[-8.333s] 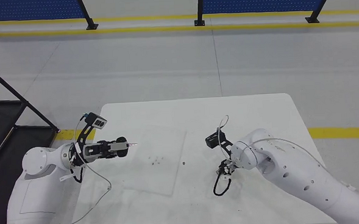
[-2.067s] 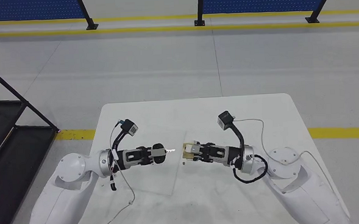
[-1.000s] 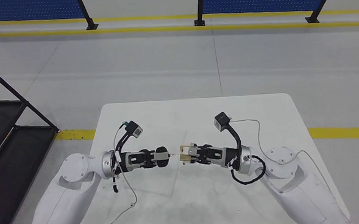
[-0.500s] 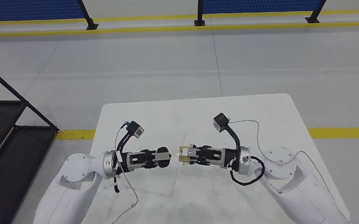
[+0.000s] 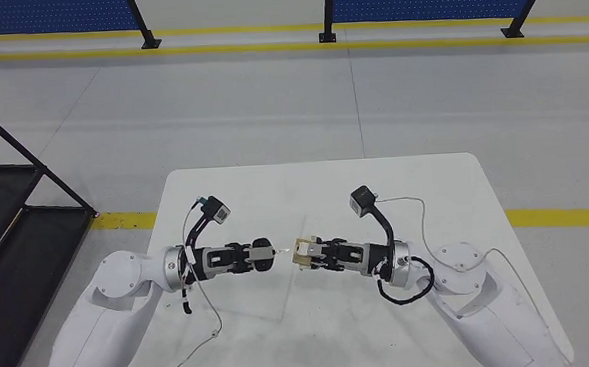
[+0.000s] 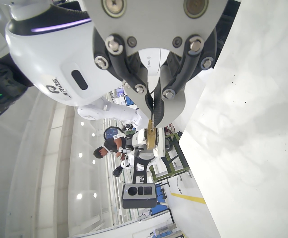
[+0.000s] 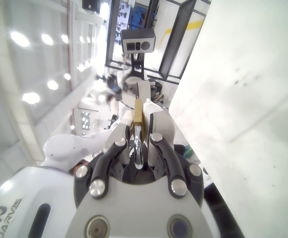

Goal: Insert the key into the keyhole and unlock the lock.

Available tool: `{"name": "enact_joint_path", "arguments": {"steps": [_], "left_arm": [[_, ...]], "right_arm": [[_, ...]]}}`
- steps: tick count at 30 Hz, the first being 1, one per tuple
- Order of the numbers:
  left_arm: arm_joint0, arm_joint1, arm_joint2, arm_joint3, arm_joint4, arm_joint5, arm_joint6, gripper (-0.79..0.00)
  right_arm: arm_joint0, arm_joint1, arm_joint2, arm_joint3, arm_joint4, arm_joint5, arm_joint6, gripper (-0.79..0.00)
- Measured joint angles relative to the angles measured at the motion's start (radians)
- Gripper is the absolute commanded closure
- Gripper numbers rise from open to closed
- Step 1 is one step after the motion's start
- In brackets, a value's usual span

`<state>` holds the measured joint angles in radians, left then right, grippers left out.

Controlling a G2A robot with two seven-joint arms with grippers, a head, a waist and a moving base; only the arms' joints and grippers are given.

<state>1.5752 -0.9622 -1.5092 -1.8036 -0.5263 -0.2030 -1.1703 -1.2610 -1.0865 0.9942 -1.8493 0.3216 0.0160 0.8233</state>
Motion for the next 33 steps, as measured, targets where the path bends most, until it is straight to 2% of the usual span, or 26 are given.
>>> {"name": "enact_joint_path", "arguments": {"steps": [8, 21, 24, 26, 31, 33], "left_arm": [[0.024, 0.012, -0.075, -0.030, -0.029, 0.041, -0.052, 0.000], [0.024, 0.010, -0.075, -0.031, -0.046, 0.044, -0.041, 0.000], [0.020, 0.007, -0.089, -0.023, -0.099, -0.043, 0.003, 0.000], [0.019, 0.005, -0.101, -0.014, -0.025, -0.153, 0.046, 0.000], [0.014, -0.002, -0.095, 0.014, 0.381, -0.477, 0.204, 0.000], [0.003, -0.005, -0.097, 0.021, 0.503, -0.557, 0.258, 0.000]], "right_arm": [[-0.012, 0.004, 0.036, -0.006, 0.038, 0.009, 0.016, 0.000], [-0.011, 0.004, 0.036, -0.006, 0.037, 0.009, 0.016, 0.000], [-0.011, 0.004, 0.036, -0.006, 0.037, 0.009, 0.016, 0.000], [-0.011, 0.004, 0.036, -0.006, 0.037, 0.009, 0.016, 0.000], [-0.011, 0.004, 0.036, -0.006, 0.037, 0.009, 0.016, 0.000], [-0.011, 0.004, 0.036, -0.006, 0.037, 0.009, 0.016, 0.000]]}}
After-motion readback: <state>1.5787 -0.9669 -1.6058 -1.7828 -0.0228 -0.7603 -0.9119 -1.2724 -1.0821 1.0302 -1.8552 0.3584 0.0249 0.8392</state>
